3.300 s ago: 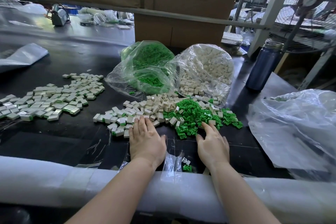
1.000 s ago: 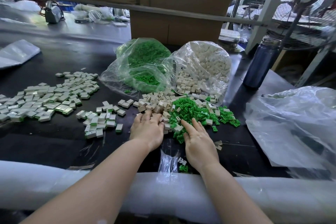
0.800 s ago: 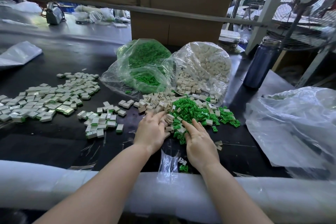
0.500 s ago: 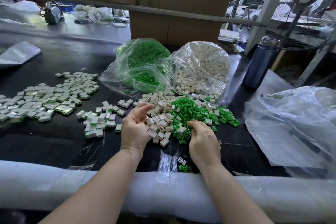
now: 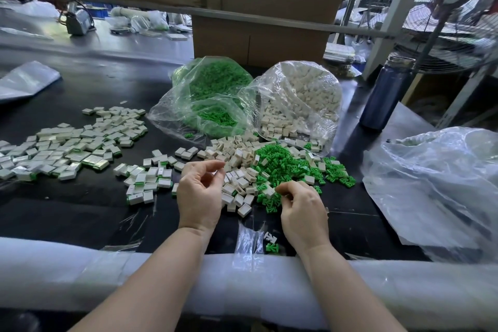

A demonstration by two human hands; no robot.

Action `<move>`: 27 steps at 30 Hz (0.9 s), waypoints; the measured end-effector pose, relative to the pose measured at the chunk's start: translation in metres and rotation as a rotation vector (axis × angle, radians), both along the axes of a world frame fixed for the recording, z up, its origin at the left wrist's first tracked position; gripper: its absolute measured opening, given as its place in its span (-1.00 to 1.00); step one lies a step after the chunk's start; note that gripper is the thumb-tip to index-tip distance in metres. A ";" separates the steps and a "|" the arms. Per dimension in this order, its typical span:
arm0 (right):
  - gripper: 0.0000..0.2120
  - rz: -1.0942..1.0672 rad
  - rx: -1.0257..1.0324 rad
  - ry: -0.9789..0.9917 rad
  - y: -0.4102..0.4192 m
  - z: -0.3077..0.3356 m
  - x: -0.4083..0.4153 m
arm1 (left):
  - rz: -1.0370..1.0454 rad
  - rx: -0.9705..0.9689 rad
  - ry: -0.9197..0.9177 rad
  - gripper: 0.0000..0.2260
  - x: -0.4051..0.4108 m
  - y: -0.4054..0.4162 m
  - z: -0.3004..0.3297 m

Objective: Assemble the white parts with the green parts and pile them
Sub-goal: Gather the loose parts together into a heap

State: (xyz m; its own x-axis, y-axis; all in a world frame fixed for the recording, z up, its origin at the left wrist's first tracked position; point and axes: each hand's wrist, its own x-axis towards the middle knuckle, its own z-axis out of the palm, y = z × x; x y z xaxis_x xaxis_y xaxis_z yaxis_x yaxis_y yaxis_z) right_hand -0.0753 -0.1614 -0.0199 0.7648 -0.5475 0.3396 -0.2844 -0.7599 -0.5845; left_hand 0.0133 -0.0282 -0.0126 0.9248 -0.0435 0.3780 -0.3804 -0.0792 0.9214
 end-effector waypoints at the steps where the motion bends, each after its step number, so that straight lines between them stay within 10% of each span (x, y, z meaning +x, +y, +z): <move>1: -0.79 0.005 -0.003 0.000 0.000 0.000 0.000 | -0.022 0.031 -0.034 -0.82 -0.002 0.000 0.001; 13: -0.84 0.016 -0.014 0.000 -0.001 0.000 0.000 | 0.192 0.925 0.000 -0.59 -0.005 -0.003 -0.007; 27: -0.85 0.028 -0.009 -0.008 -0.002 -0.002 0.001 | 0.129 0.709 -0.019 -0.85 -0.008 -0.002 -0.004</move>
